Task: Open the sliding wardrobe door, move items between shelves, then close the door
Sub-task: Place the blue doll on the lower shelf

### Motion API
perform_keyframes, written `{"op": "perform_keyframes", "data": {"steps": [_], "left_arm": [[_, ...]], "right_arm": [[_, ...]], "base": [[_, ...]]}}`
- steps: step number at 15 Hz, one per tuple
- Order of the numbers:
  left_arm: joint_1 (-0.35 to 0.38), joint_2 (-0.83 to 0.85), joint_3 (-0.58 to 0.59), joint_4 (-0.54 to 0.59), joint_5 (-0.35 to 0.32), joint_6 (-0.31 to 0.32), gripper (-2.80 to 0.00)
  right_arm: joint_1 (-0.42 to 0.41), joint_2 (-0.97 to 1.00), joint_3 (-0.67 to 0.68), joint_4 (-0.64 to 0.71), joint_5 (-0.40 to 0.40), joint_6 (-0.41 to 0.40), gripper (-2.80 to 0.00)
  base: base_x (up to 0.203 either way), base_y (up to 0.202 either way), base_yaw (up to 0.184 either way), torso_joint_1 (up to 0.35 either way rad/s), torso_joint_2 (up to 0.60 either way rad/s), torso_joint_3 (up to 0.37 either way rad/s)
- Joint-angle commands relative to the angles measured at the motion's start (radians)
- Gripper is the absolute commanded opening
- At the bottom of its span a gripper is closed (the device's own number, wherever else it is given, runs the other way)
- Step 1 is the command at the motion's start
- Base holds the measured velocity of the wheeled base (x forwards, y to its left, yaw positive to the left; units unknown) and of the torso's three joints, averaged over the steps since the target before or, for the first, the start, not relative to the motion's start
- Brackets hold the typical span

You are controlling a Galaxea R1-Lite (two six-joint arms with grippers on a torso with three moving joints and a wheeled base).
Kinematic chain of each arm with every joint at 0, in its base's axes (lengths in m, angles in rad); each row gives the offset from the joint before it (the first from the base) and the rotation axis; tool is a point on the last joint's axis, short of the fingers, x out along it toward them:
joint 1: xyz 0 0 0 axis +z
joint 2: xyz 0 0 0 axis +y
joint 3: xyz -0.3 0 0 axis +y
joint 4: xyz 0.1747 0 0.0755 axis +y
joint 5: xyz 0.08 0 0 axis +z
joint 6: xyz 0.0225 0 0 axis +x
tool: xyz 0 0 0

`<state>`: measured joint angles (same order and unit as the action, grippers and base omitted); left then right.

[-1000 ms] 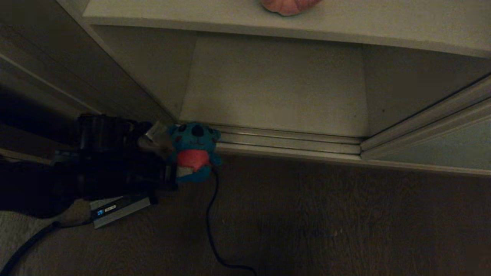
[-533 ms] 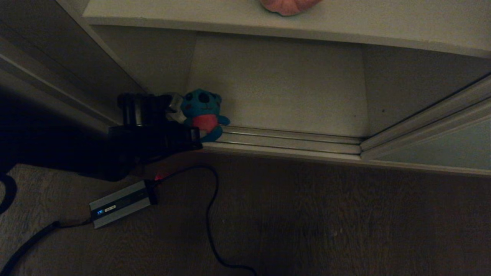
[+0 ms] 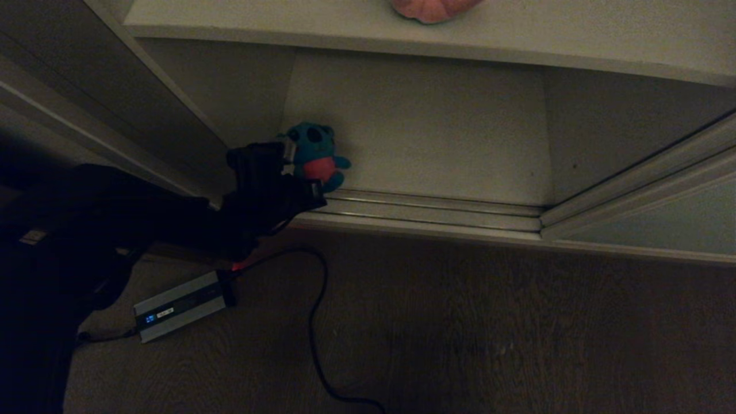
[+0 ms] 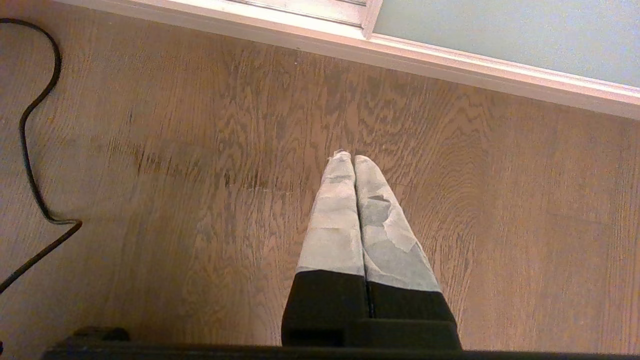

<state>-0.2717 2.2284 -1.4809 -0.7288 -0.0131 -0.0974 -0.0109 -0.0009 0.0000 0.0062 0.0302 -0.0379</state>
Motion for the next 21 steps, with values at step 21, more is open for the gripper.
{"op": "perform_keyframes", "data": {"steps": [21], "left_arm": [[-0.015,0.315,-0.446,-0.051,0.088,0.007,-2.80]], "right_arm": [[0.000,0.001,0.003,0.000,0.000,0.000,-2.80]], "base": [[0.000,0.000,0.000,0.000,0.00,0.000]]}}
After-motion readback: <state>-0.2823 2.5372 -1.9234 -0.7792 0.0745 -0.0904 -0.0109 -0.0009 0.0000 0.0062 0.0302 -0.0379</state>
